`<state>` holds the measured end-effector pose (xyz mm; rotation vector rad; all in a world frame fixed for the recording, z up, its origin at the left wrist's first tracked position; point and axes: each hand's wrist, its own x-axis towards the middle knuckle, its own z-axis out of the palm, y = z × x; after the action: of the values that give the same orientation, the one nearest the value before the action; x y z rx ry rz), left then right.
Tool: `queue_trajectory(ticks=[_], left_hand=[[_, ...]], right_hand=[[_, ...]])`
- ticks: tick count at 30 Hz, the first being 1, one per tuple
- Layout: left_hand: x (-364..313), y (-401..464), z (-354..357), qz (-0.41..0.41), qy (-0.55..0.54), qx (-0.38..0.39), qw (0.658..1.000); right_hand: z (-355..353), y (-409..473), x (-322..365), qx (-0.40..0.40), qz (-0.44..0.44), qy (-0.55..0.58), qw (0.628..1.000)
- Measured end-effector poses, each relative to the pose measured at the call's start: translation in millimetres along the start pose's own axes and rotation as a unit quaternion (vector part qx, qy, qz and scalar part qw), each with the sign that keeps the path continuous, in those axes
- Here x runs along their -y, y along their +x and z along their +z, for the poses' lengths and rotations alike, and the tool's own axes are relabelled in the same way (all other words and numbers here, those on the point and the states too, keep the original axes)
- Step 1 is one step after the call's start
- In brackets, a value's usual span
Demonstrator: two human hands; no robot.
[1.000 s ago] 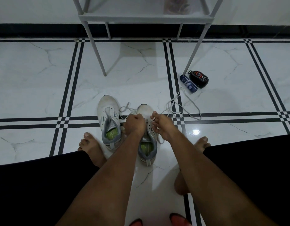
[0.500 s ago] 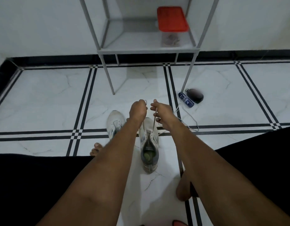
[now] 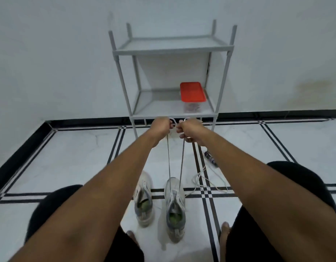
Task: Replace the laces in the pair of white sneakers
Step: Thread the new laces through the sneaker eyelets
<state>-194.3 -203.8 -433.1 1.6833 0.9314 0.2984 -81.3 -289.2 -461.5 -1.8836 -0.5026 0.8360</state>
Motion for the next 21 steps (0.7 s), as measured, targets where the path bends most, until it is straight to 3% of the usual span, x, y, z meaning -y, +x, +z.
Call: queue_trajectory(ticks=[7, 12, 21], left_hand=[[-41.9, 8.8, -21.5, 0.079, 0.001, -0.006, 0.997], [-46.1, 10.2, -25.8, 0.125, -0.010, -0.016, 0.992], [-64.3, 7.2, -37.3, 0.265, 0.007, -0.047, 0.963]], right_hand=[[-35.5, -7.2, 53.2, 0.019, -0.090, -0.065, 0.994], [-34.7, -2.4, 54.3, -0.022, -0.194, -0.104, 0.975], [-16.1, 5.2, 58.8, -0.107, -0.271, 0.010, 0.956]])
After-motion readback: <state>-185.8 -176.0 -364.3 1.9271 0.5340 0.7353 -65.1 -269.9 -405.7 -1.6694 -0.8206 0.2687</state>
